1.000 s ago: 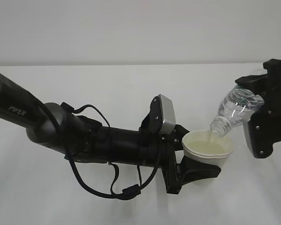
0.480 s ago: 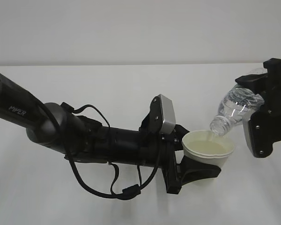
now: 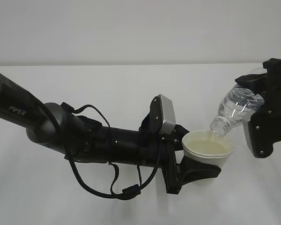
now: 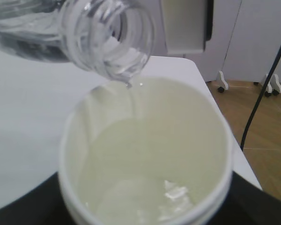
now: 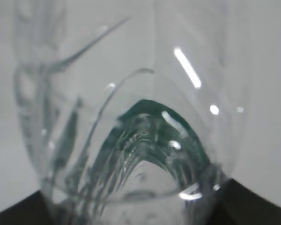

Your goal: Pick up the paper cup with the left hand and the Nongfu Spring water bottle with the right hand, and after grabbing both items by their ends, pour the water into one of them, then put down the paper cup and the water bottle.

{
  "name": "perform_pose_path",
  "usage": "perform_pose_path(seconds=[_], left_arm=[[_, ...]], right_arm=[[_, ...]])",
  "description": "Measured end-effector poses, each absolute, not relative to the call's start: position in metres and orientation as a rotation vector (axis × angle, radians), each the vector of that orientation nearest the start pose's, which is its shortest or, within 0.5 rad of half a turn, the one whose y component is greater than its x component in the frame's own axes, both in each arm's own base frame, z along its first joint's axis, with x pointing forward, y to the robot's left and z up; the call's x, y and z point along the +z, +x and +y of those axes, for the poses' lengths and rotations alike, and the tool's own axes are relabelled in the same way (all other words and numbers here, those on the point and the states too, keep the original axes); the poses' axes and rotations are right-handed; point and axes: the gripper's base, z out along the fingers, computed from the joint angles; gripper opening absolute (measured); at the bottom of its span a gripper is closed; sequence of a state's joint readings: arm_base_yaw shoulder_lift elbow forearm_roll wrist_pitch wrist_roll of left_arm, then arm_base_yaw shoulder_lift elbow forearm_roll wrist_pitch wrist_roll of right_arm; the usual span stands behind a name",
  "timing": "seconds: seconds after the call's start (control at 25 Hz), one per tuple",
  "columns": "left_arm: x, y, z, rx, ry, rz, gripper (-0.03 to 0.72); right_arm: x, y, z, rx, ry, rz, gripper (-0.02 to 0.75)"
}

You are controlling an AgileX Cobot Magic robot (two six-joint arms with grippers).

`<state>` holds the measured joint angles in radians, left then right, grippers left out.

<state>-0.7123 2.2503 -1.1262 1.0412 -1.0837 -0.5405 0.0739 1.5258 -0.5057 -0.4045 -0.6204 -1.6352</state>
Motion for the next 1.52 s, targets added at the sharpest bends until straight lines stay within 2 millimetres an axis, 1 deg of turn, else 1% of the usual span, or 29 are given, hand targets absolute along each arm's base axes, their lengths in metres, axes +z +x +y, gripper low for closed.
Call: perform_pose_path(seconds=[0.68,0.88,1.04,1.52], left_arm=[[0.0975,0.2653,-0.3209,-1.192,1.323,1.385,0.473],[0.0975,0.2653,-0.3209,-1.192,1.323,1.385,0.473],[0.0975,0.2653,-0.3209,-1.192,1.323,1.385,0.473],[0.0975,0.2653,-0.3209,-1.192,1.323,1.385,0.473]], right_arm=[[0.1880,0.2737,0.0411,-1.030,-1.842,0.923,0.393],[0.1881,0.2738,0.0412,-1.031,-1.841,0.921,0.366],[0.1881,0.2738,0.0412,-1.029,-1.839,0.923,0.360],[0.1911,0.2751,0.0403,-0.985,-1.727,1.016,0.358]])
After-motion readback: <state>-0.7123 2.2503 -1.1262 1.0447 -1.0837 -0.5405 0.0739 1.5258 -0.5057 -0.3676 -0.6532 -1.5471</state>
